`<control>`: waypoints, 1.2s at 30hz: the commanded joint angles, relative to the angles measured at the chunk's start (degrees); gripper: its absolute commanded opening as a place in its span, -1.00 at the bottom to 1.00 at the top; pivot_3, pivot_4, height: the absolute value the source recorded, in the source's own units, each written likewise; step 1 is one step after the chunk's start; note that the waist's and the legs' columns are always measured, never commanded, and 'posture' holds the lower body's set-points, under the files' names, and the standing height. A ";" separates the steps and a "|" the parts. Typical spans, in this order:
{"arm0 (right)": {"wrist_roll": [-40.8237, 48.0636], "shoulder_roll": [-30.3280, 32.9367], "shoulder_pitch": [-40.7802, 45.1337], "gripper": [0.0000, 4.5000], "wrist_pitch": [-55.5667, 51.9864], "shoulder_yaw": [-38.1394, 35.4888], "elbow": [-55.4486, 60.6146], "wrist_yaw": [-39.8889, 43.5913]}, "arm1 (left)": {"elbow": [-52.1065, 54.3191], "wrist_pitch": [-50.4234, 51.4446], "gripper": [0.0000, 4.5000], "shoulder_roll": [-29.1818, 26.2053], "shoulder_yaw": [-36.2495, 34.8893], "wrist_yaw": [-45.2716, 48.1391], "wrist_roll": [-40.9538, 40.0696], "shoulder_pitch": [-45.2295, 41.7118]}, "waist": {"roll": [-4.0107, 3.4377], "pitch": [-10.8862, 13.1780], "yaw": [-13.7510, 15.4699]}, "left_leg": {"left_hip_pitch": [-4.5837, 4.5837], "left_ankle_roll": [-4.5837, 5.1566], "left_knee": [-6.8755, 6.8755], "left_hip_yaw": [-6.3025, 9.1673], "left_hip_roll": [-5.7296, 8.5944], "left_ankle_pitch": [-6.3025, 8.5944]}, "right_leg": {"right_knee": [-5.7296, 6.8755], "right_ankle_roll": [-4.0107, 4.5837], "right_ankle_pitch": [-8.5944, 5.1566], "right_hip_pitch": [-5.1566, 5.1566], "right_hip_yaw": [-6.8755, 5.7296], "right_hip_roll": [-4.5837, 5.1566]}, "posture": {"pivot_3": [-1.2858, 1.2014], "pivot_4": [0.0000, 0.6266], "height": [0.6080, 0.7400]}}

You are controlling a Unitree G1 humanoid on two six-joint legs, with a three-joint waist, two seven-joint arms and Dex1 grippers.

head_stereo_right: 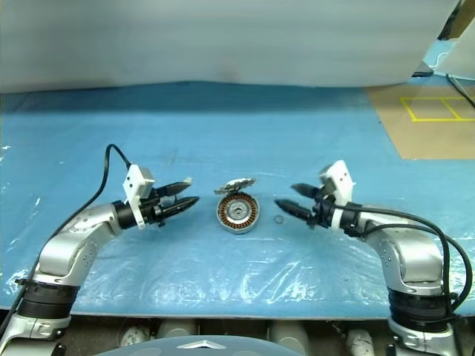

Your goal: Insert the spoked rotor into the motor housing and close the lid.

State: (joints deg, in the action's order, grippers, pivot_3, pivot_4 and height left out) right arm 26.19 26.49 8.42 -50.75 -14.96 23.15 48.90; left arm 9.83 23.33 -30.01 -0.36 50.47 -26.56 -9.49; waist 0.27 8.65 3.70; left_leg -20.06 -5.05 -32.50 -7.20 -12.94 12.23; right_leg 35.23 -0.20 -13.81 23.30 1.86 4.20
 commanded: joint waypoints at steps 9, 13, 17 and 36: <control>-4.70 -2.17 -11.79 0.63 15.75 6.59 7.29 -8.66 | 2.13 -4.10 0.13 -2.99 2.99 7.37 1.44 -0.64 | -0.02 0.01 0.22 | -0.07 0.00 0.23 0.01 0.07 0.00 | -0.46 -0.30 0.16 -0.05 -0.09 -0.01 | 0.03 -0.52 1.00; -4.36 -0.06 -14.54 0.63 17.97 8.30 7.18 -6.90 | 2.42 -7.28 0.13 -4.94 5.94 11.89 3.43 0.01 | -0.02 0.01 0.24 | -0.06 0.00 0.27 0.01 0.07 0.00 | -0.48 -0.32 0.15 -0.05 -0.09 -0.01 | 0.03 -0.52 1.00; -7.73 2.83 -15.32 0.63 22.70 12.55 2.75 -5.04 | 0.89 -12.14 0.13 -6.24 9.43 15.92 6.51 -0.11 | -0.02 0.01 0.20 | -0.05 0.00 0.28 0.01 0.07 0.00 | -0.49 -0.34 0.15 -0.06 -0.09 0.00 | 0.03 -0.52 1.00; -10.90 4.63 -13.86 0.63 25.32 15.92 -2.95 -7.46 | 0.04 -8.92 0.13 -2.69 9.89 14.78 4.06 -2.64 | -0.03 0.00 0.23 | -0.06 0.01 0.24 0.01 0.11 -0.01 | -0.43 -0.38 0.19 -0.09 -0.09 0.01 | 0.03 -0.52 1.00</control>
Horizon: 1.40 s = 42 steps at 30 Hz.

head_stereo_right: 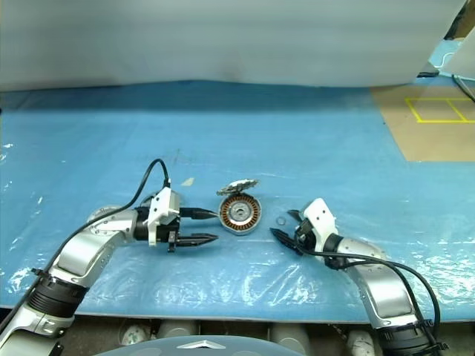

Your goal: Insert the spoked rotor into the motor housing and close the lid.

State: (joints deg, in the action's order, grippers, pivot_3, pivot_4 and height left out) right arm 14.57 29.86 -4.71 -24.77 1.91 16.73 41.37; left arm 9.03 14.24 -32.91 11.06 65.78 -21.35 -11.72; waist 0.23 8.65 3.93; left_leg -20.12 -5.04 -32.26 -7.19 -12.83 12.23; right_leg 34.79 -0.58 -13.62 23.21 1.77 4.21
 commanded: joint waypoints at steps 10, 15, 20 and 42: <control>-0.53 1.96 0.38 0.63 -1.00 -0.27 2.62 -0.98 | -0.05 -0.74 0.13 0.22 -0.80 -1.09 0.31 -0.97 | 0.00 0.00 -0.01 | 0.03 0.01 -0.02 0.00 0.00 0.00 | 0.00 0.00 0.00 -0.03 0.01 0.00 | 0.03 -0.52 1.00; -2.58 2.55 -0.51 0.63 0.72 1.16 1.35 -0.94 | 0.39 -0.26 0.13 0.14 -0.89 -1.53 0.23 -1.21 | 0.00 0.00 -0.01 | 0.02 0.01 -0.01 0.00 0.00 0.00 | 0.00 0.00 0.00 -0.03 0.01 0.00 | 0.03 -0.52 1.00; -4.10 2.14 -1.39 0.63 2.91 2.29 -0.50 -1.11 | 0.30 -0.20 0.13 0.09 -0.90 -1.80 0.34 -1.39 | 0.00 0.00 -0.01 | 0.03 0.01 -0.02 0.00 0.00 0.00 | 0.00 0.01 0.00 -0.05 0.01 0.00 | 0.03 -0.52 1.00; -6.16 0.92 -0.19 -0.73 7.16 4.79 -4.73 -1.67 | 0.67 0.10 0.13 0.04 -0.76 -2.68 0.32 -1.35 | 0.07 -0.05 -0.13 | 0.11 0.03 -0.05 0.00 -0.02 -0.01 | 0.00 0.23 -0.13 -0.32 0.04 -0.01 | 0.03 -0.52 1.00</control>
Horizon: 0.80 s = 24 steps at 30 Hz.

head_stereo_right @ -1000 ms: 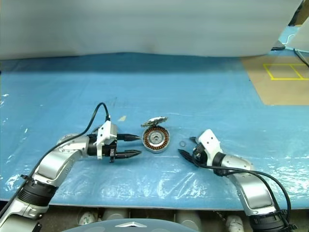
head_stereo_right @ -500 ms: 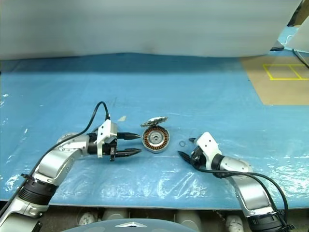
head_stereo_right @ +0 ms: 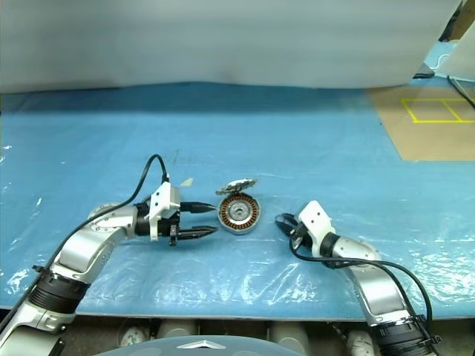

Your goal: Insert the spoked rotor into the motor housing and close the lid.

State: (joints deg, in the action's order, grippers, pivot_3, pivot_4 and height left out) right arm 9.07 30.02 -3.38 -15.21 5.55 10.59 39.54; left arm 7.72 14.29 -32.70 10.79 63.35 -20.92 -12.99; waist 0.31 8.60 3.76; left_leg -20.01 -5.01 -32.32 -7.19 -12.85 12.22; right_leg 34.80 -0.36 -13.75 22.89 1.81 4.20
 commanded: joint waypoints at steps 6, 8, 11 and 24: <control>2.59 0.94 -0.34 -0.73 -9.45 -1.85 8.14 -1.14 | 2.66 0.47 0.13 -0.24 -0.53 -0.43 -0.35 0.08 | 0.00 0.00 0.14 | 0.00 0.00 0.00 0.00 0.00 0.00 | -0.02 -0.04 0.02 0.01 -0.01 0.00 | 0.03 -0.52 1.00; 3.98 1.12 0.80 -0.73 -11.50 -3.26 10.07 -1.48 | 2.56 0.37 0.13 -0.20 -0.56 -0.36 -0.36 0.01 | 0.00 0.00 0.13 | 0.00 0.00 0.01 0.00 0.00 0.00 | -0.02 -0.06 0.03 0.04 -0.02 0.00 | 0.03 -0.52 1.00; 7.45 1.58 2.49 -0.73 -14.98 -5.09 13.68 -0.62 | 2.58 0.39 0.13 -0.20 -0.67 -0.42 -0.44 -0.07 | -0.02 0.01 0.14 | 0.00 0.00 0.00 0.01 0.01 0.00 | -0.02 -0.07 0.04 0.11 -0.01 0.01 | 0.03 -0.52 1.00; 13.42 5.16 13.49 -0.73 -22.65 2.08 14.85 8.53 | 0.93 -1.74 0.13 0.54 -0.83 -1.41 1.02 0.16 | -0.03 0.01 0.13 | -0.02 -0.01 0.03 0.03 0.01 0.00 | -0.01 -0.23 0.13 0.16 -0.09 0.01 | 0.03 -0.52 1.00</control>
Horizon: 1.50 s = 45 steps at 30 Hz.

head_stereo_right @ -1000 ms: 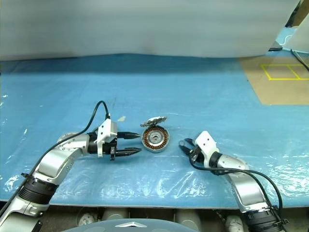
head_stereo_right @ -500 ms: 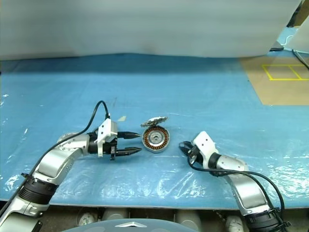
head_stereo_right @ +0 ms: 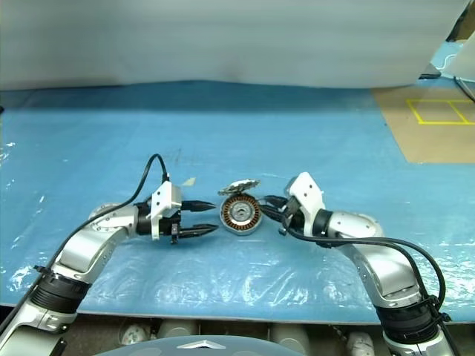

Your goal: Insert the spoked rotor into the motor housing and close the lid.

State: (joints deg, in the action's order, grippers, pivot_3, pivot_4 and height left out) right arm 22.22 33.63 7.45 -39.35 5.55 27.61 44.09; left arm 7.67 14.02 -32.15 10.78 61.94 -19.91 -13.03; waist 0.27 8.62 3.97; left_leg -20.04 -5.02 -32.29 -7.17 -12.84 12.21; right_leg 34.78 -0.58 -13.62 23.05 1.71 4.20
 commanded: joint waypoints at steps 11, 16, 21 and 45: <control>-10.75 -0.61 9.71 -0.73 22.21 12.54 -25.21 12.78 | 1.75 -4.10 0.13 -0.55 -1.02 -1.06 1.59 4.42 | 0.01 0.00 -0.49 | -0.04 0.01 -0.02 -0.01 -0.02 0.00 | 0.06 0.05 -0.02 0.04 0.01 -0.01 | 0.03 -0.52 1.00; -11.21 -1.57 10.74 -0.73 25.45 11.86 -28.37 14.43 | 2.31 -4.37 0.13 -0.61 -1.62 -2.22 1.42 5.89 | 0.02 -0.01 -1.16 | -0.04 0.01 -0.06 -0.02 -0.02 0.00 | 0.11 0.23 -0.12 -0.04 0.03 -0.01 | 0.03 -0.52 1.00; -10.98 -1.40 12.11 -0.73 25.82 11.61 -26.65 16.47 | 1.29 -5.47 0.13 -0.56 -1.75 -2.64 1.54 6.36 | 0.02 -0.01 -1.42 | -0.04 0.02 -0.08 -0.01 -0.02 0.00 | 0.11 0.25 -0.13 -0.05 0.04 -0.01 | 0.03 -0.52 1.00; -9.81 -7.27 21.16 -0.73 16.95 11.45 -30.25 17.53 | -1.24 -6.27 0.13 -0.02 -2.48 -3.07 1.41 5.12 | 0.01 -0.01 -1.42 | -0.04 0.05 -0.11 -0.01 -0.02 -0.02 | 0.17 0.26 -0.12 0.06 0.00 0.00 | 0.03 -0.52 1.00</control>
State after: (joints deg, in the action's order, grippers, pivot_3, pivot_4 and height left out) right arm 12.36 25.76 27.83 -23.40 16.79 -3.69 60.51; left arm 6.00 8.07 -31.93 10.04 59.08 -17.98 -7.21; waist 0.29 8.61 2.55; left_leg -20.09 -4.97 -32.40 -7.18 -12.86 12.20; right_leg 34.95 -0.34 -13.73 23.10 1.71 4.20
